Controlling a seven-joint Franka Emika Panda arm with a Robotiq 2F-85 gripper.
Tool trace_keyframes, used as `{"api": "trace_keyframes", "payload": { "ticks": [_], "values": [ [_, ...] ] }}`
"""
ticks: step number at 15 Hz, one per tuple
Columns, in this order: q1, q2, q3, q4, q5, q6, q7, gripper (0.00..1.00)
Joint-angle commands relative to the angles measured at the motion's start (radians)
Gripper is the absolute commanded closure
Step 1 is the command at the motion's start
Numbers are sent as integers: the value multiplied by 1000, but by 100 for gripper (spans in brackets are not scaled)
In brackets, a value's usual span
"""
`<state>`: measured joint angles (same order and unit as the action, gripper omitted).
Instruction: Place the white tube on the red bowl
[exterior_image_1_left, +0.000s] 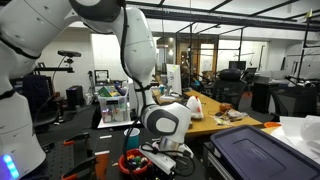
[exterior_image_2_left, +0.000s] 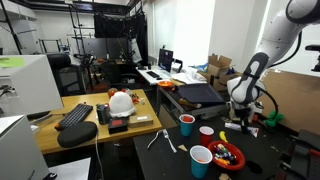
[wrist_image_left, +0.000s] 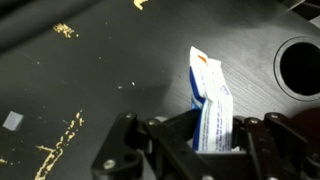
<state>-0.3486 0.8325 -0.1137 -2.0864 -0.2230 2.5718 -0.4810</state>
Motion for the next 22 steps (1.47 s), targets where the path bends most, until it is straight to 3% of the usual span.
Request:
{"api": "trace_keyframes", "payload": {
  "ticks": [1,4,7,16,19,22],
  "values": [
    [86,-69,-59,-194,-75,252,96,100],
    [176,-111,-130,-305,-109,404,172,100],
    [282,-204,-225,-410,-112,468,217,100],
    [602,-439,-508,-580,-257,452,267,100],
    [642,-468,-515,-572,-325,424,260,100],
    [648,-455,-455,-535,-361,369,266,100]
  ]
}}
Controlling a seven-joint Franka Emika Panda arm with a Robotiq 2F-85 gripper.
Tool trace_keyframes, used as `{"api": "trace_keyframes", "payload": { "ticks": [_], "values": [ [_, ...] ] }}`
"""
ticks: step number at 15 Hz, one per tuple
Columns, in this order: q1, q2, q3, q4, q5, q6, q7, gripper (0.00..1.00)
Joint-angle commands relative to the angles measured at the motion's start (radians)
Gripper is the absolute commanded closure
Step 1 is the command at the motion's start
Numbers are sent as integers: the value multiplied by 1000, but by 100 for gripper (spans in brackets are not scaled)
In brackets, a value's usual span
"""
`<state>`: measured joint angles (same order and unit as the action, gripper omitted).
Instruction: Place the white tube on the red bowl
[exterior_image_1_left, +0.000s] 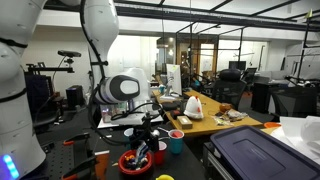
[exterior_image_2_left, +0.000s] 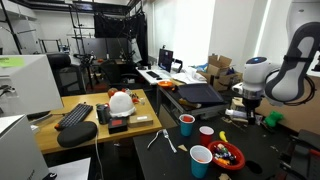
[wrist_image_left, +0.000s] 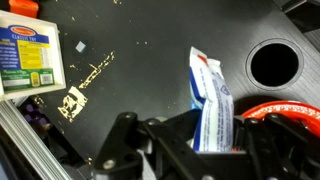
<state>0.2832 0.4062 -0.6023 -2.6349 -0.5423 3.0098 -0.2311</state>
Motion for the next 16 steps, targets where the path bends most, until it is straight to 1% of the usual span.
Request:
{"api": "trace_keyframes", "payload": {
  "ticks": [1,3,5,7,9,12,16],
  "values": [
    [9,-19,68,31,-47,-97,17,100],
    [-16,-2,149,69,-57,-163,22,100],
    [-63,24,246,123,-41,-241,-2,100],
    [-105,57,324,181,-33,-314,-18,100],
    [-152,107,388,247,-25,-361,-41,100],
    [-230,192,441,326,-22,-384,-94,100],
    [-312,283,476,384,-25,-371,-184,100]
  ]
}}
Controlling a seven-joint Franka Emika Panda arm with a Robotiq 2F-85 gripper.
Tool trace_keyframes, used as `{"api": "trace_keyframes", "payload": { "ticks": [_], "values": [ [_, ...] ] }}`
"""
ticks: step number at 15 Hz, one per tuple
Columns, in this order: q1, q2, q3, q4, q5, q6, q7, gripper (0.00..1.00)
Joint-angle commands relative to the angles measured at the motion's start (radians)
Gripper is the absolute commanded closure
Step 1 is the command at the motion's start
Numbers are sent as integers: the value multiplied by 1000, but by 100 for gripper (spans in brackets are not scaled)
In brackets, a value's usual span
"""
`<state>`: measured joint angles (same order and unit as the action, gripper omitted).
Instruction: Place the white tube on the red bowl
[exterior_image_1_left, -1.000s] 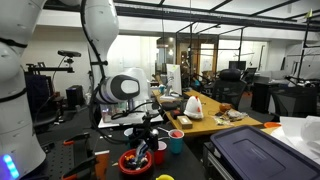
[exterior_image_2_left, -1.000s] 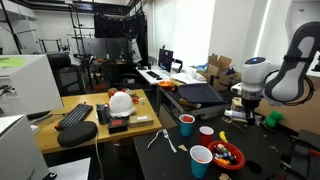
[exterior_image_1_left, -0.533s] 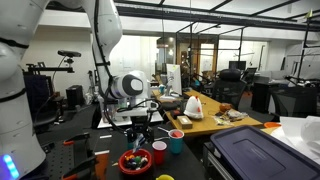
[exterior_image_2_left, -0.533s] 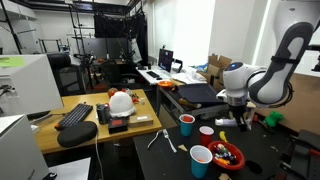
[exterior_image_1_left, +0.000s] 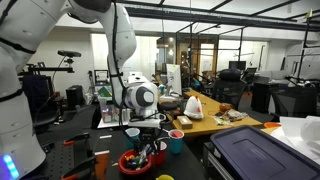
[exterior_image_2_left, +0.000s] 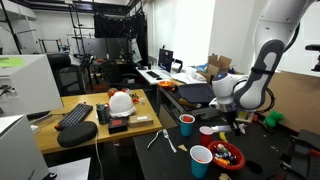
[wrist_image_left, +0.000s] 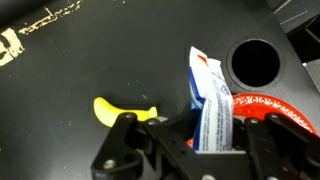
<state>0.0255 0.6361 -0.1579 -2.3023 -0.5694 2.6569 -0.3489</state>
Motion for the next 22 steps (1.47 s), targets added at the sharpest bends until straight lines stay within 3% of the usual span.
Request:
{"api": "trace_keyframes", "payload": {
  "ticks": [1,16,22],
  "values": [
    [-65,67,35,60,-2,-18,-82,100],
    [-104,153,102,88,-27,-44,-311,100],
    [-73,183,130,116,-16,-61,-325,100]
  ]
}}
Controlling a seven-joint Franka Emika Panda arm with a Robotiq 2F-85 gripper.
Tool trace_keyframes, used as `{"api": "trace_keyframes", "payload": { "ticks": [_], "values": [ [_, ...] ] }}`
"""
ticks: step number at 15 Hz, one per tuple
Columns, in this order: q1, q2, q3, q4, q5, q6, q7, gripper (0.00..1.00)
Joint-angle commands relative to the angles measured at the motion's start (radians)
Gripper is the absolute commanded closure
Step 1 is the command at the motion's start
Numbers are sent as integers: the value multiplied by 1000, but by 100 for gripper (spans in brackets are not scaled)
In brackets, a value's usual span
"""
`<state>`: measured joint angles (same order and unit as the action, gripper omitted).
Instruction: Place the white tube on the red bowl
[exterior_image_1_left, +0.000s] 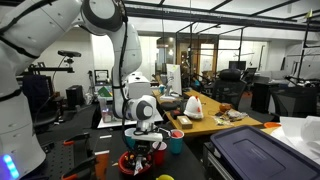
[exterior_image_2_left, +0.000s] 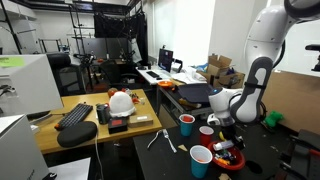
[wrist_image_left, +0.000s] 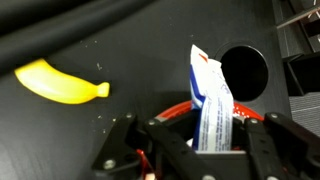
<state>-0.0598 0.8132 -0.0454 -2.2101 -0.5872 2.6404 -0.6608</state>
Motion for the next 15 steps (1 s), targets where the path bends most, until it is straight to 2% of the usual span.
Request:
{"api": "trace_keyframes", "payload": {
  "ticks": [1,10,11,12,15],
  "values": [
    [18,7,19,26,-1,-47,-9,100],
    [26,24,44,53,7,-70,-11,100],
    [30,26,42,56,9,-76,-3,75],
    [36,28,38,56,4,-78,2,74],
    [46,33,31,59,1,-80,16,53]
  ]
}}
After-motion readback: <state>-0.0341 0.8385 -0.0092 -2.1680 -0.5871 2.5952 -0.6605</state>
